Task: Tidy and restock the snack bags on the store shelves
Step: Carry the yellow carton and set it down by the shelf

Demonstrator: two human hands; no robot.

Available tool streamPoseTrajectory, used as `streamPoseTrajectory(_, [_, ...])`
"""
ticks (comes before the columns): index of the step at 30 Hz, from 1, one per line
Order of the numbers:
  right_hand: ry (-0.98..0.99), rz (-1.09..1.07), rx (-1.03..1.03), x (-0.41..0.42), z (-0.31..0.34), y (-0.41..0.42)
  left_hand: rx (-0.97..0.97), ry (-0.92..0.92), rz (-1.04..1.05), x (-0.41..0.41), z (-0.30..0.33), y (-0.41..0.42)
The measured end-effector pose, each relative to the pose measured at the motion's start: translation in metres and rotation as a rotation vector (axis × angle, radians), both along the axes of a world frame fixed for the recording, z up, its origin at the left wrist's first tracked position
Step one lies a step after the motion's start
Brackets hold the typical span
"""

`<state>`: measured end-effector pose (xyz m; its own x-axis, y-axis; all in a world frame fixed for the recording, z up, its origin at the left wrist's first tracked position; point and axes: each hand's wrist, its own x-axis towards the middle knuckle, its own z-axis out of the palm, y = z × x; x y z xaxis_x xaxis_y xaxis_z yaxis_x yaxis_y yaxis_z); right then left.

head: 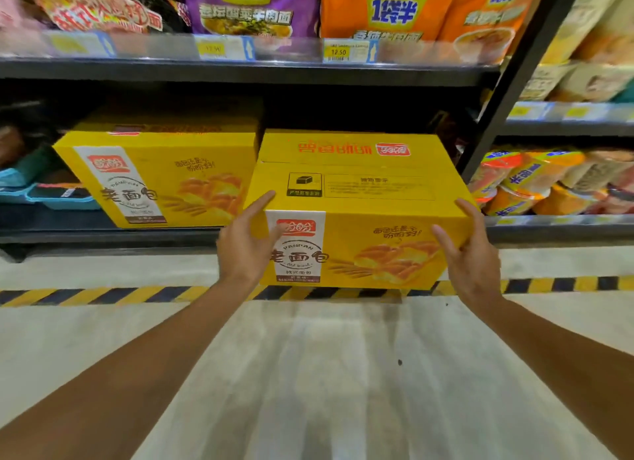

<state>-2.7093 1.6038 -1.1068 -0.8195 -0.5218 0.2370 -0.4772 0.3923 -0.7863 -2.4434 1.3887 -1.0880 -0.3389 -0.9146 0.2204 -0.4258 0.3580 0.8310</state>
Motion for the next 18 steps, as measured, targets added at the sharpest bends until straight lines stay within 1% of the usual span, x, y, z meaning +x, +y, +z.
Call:
streamPoseTrajectory(2, [0.013,0.010,0.013,0.022,0.005,0.018,-0.024,-0.003,0.025,0.023,-0.006,0.017])
streamPoseTrajectory(6, [0.037,-0.032,-0.108,0.053,0.011,0.051,-0.122,0.041,0.032,0.058,-0.002,0.040])
streamPoseTrajectory(9, [0.051,-0.060,-0.168,0.066,0.013,0.065,-0.190,0.028,0.034,0.074,0.014,0.040])
streamPoseTrajectory(11, [0.052,-0.099,-0.135,0.080,0.019,0.073,-0.180,-0.019,0.014,0.088,0.025,0.045])
streamPoseTrajectory(13, [0.030,-0.127,-0.064,0.094,0.016,0.081,-0.120,-0.090,0.031,0.108,0.025,0.055])
streamPoseTrajectory(15, [0.003,-0.136,0.011,0.106,0.004,0.087,-0.049,-0.154,0.047,0.127,0.014,0.062])
streamPoseTrajectory(17, [0.011,-0.142,0.030,0.111,-0.013,0.090,-0.031,-0.197,0.013,0.137,0.001,0.064])
streamPoseTrajectory(18, [0.011,-0.132,0.030,0.111,-0.019,0.089,-0.024,-0.190,-0.003,0.139,-0.003,0.061])
